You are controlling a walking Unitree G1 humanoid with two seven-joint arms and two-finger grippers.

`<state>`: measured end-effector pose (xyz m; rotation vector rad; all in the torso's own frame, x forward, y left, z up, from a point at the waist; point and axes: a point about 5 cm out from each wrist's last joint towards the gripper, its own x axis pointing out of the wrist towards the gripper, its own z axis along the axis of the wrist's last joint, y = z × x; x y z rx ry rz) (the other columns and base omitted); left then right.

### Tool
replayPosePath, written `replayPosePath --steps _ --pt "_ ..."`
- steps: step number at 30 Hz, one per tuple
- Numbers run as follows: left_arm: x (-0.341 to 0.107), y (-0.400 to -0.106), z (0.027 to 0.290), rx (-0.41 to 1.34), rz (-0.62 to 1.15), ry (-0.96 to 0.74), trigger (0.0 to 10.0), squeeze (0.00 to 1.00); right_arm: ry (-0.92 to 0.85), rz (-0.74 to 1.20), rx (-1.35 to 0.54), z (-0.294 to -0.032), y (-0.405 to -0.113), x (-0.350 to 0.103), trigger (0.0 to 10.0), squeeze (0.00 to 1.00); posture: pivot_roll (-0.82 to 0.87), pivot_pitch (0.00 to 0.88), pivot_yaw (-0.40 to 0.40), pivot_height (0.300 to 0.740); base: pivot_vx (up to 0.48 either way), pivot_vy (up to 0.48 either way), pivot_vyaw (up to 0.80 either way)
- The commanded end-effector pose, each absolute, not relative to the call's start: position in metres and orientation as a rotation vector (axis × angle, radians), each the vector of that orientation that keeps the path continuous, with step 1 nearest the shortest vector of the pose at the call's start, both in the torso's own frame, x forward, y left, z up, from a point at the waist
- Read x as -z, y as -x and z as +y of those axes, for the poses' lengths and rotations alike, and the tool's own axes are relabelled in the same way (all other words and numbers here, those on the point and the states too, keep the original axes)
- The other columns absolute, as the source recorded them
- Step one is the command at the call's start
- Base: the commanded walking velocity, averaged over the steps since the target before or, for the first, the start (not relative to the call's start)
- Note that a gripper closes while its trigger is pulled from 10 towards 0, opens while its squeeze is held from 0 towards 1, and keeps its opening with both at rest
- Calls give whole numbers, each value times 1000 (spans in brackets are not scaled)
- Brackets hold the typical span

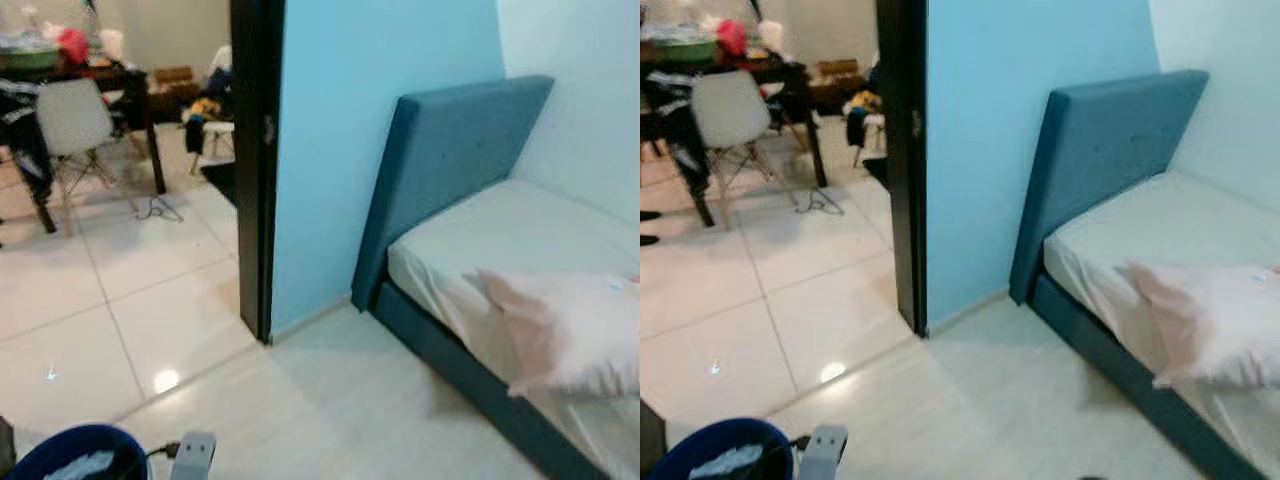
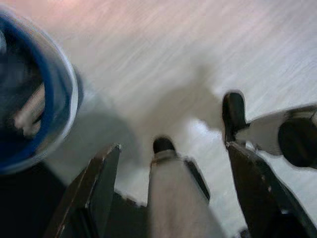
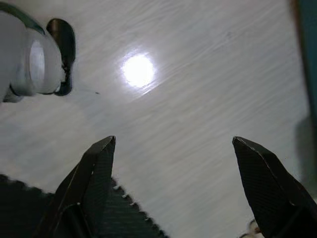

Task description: Clean up the room

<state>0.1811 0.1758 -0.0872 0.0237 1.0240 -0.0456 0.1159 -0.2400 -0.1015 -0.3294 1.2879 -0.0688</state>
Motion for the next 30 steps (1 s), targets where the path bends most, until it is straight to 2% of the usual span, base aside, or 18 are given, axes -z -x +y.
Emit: replayPosePath --steps 1,7,30 --pt "87 -182 171 66 1027 -25 10000 0 346 1282 66 -243 -117 100 10000 0 48 0 -44 740 0 -480 -719" --pt "88 -181 172 59 1026 -18 10000 0 346 1285 61 -243 -115 101 10000 0 50 0 -41 740 0 -444 -719" --pt "87 -181 175 41 1025 -28 10000 0 359 1281 37 -241 -117 101 10000 0 57 0 -43 740 0 0 -717"
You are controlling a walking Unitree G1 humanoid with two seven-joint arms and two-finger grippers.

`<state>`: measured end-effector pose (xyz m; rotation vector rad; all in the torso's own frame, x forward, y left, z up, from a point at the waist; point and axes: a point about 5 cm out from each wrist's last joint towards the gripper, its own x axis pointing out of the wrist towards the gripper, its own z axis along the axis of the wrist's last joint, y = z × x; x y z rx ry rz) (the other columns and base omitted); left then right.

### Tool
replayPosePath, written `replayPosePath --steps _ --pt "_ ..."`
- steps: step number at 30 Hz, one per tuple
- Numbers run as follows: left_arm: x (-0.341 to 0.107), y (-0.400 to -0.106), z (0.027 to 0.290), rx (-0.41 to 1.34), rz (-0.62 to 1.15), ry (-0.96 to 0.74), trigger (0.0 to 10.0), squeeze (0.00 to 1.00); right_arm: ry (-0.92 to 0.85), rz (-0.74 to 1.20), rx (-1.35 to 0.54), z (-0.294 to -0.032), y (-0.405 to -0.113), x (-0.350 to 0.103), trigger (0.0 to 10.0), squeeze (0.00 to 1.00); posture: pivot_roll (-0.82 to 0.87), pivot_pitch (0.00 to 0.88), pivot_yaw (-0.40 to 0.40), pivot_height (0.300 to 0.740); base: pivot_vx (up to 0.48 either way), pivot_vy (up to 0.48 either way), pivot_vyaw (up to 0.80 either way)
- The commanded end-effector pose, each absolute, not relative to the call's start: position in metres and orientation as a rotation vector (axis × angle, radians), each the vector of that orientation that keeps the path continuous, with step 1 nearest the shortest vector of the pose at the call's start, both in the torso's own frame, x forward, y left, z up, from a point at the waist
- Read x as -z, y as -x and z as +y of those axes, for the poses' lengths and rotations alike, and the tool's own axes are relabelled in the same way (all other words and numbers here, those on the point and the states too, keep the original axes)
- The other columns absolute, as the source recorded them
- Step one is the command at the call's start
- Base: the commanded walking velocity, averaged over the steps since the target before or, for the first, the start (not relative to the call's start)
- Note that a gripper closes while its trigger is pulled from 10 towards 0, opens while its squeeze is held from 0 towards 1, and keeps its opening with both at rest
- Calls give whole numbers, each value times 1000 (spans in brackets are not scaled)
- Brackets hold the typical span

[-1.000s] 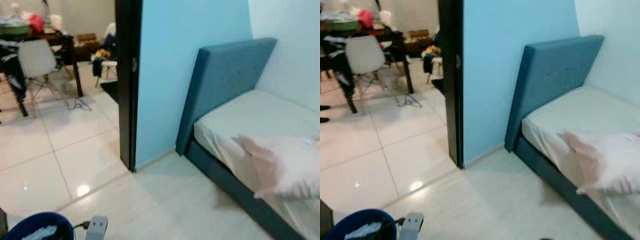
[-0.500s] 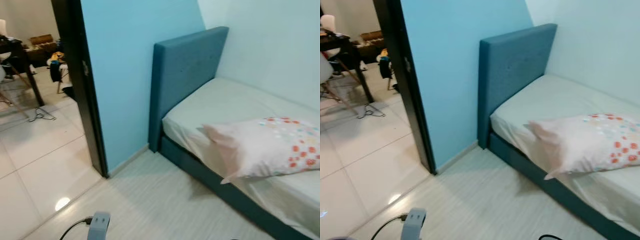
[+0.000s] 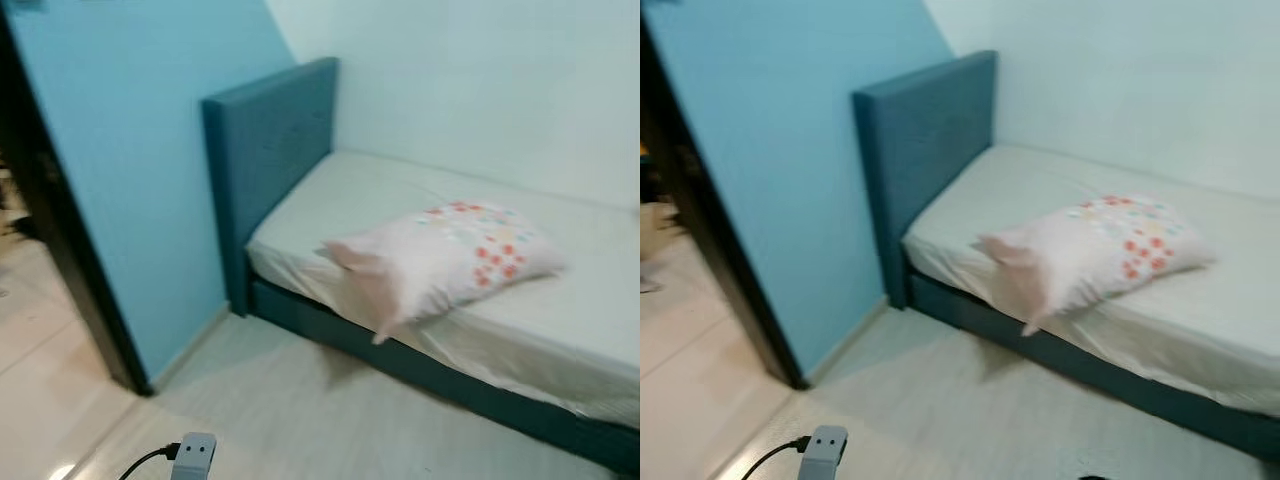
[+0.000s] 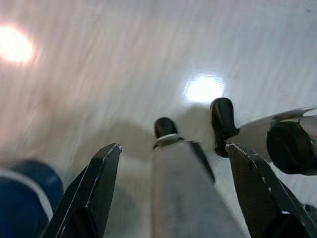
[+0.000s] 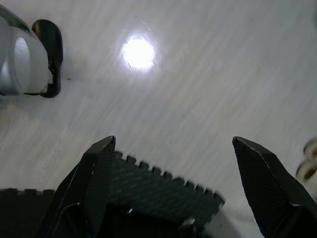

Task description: Clean up the room

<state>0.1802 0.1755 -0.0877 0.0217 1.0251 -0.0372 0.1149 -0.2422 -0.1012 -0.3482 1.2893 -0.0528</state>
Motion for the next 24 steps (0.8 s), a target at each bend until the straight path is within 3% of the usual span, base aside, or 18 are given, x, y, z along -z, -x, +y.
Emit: replayPosePath --steps 1,22,24 --pt "88 -181 175 41 1025 -27 10000 0 360 1281 37 -241 -118 101 10000 0 54 0 -43 740 0 0 -719" --pt "87 -182 174 29 1008 -23 10000 0 358 1274 47 -243 -118 100 10000 0 44 0 -44 740 0 0 -713" --pt "87 -182 173 31 1006 -27 10000 0 353 1265 46 -243 -118 100 10000 0 44 0 -44 740 268 0 0"
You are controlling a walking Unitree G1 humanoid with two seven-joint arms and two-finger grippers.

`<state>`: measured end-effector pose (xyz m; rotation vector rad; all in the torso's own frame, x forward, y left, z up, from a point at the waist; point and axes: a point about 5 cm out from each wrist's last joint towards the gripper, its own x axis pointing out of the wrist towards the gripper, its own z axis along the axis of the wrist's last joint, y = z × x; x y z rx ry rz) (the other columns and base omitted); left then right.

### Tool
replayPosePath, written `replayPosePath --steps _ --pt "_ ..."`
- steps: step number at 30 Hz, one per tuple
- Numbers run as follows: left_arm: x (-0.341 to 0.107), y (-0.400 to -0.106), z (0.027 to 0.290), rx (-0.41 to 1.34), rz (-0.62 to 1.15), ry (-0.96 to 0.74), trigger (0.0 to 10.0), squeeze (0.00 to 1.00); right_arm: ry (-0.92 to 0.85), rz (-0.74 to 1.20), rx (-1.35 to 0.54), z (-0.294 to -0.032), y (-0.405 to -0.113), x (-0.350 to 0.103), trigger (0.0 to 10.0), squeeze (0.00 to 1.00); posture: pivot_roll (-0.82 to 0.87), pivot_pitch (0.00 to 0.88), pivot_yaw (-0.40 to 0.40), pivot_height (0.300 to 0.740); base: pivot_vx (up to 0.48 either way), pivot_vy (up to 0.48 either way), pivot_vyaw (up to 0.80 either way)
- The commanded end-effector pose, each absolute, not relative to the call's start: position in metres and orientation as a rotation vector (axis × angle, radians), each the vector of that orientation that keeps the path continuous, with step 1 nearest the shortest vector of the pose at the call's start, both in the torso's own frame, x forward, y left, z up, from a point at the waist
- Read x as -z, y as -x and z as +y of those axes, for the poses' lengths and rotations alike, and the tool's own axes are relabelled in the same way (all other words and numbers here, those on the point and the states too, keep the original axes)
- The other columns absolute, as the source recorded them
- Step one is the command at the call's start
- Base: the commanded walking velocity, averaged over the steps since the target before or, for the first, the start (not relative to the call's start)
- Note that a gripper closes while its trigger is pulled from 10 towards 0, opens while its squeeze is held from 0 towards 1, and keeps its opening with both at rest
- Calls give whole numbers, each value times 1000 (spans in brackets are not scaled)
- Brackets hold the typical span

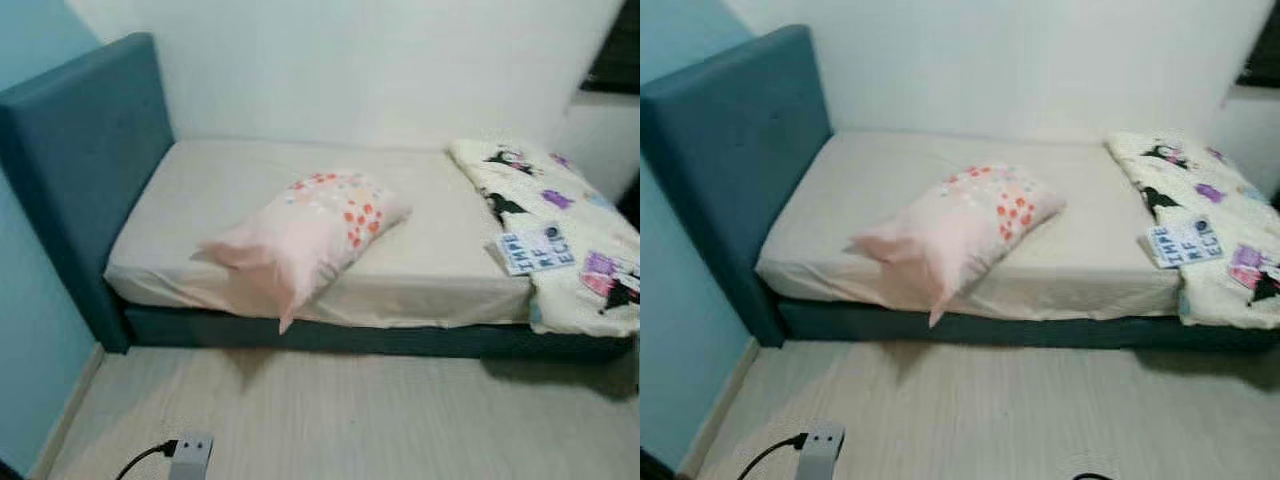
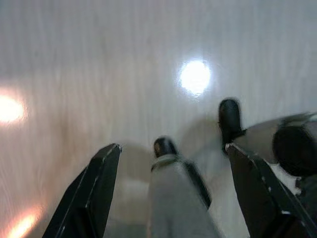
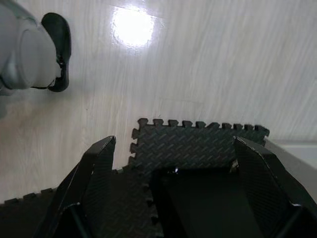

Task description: Clean up the room

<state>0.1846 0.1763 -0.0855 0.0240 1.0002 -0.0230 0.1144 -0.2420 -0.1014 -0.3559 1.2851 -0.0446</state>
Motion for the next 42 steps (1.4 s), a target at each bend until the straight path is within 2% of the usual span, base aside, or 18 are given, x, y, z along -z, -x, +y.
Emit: replayPosePath --steps 1,40,42 --pt "87 -182 174 29 1004 -30 10000 0 353 1263 45 -243 -119 100 10000 0 41 0 -45 740 315 0 0" --pt "87 -182 175 25 1001 -33 10000 0 377 1264 79 -246 -118 99 10000 0 43 0 -47 740 402 0 0" --pt "87 -182 175 26 1002 -34 10000 0 381 1268 81 -247 -117 99 10000 0 43 0 -47 740 382 0 -738"
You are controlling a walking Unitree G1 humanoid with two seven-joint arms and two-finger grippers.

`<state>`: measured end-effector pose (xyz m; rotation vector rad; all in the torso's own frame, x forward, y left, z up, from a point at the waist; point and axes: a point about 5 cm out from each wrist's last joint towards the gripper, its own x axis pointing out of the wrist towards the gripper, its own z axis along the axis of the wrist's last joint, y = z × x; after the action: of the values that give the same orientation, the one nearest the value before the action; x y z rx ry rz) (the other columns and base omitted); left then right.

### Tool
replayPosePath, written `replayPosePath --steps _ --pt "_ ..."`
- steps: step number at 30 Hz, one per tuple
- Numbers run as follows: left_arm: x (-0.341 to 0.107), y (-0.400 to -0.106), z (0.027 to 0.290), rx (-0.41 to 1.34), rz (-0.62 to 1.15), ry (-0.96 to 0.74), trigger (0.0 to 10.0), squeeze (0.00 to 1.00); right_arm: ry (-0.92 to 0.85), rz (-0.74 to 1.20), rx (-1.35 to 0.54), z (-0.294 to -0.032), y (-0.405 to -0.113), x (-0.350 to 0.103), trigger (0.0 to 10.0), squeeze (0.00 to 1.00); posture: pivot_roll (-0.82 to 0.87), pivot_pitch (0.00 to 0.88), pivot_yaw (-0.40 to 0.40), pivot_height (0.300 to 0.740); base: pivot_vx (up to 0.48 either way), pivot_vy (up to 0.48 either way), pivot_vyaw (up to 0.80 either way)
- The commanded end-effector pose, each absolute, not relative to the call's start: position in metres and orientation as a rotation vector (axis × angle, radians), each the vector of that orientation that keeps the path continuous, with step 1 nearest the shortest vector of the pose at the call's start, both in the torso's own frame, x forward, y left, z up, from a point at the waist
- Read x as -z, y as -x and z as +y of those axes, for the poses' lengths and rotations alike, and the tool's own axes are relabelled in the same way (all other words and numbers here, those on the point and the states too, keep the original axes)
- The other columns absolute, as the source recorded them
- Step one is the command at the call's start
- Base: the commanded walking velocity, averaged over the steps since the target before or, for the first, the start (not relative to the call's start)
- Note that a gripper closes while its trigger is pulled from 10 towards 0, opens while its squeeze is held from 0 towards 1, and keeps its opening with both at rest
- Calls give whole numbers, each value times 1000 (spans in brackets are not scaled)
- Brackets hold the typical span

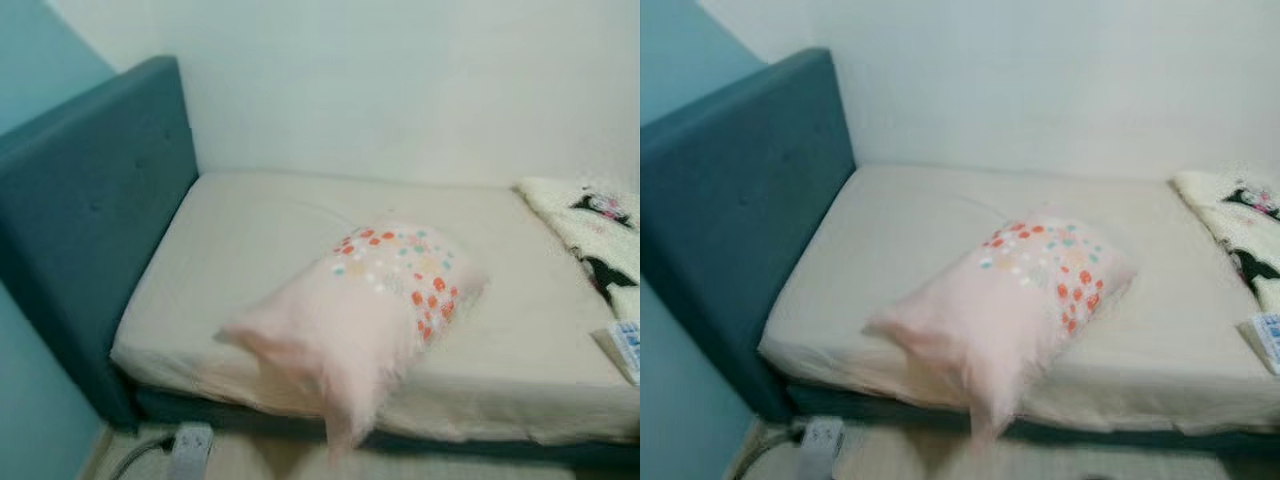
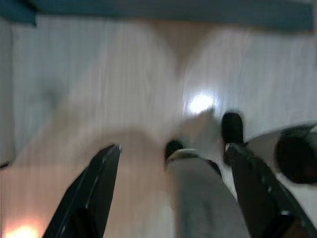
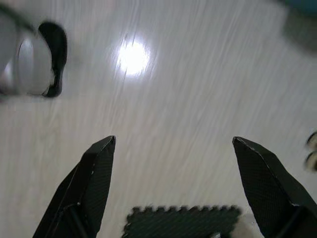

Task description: Clean up the room

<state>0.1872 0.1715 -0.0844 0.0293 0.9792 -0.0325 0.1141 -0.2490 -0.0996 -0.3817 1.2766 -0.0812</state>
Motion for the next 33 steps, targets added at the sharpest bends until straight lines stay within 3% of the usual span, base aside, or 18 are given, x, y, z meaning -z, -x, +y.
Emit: replayPosePath --steps 1,8,14,22,29,33 --pt "87 -182 175 27 1002 -34 10000 0 383 1269 83 -247 -117 99 10000 0 43 0 -47 740 382 0 -738" --pt "87 -182 175 28 1003 -37 10000 0 395 1258 84 -250 -119 98 10000 0 42 0 -50 740 371 0 -212" --pt "87 -182 176 12 1011 -55 10000 0 321 1189 73 -241 -137 94 10000 0 44 0 -55 740 0 0 80" --pt "87 -181 176 6 1015 -51 10000 0 320 1153 46 -237 -146 92 10000 0 41 0 -55 740 0 -445 748" --pt "88 -180 177 -17 1017 -39 10000 0 319 1118 103 -244 -156 86 10000 0 37 0 -52 740 0 -41 0" --pt "88 -180 177 -17 1020 -39 10000 0 270 1022 155 -248 -180 74 10000 0 35 0 -47 740 0 0 0"
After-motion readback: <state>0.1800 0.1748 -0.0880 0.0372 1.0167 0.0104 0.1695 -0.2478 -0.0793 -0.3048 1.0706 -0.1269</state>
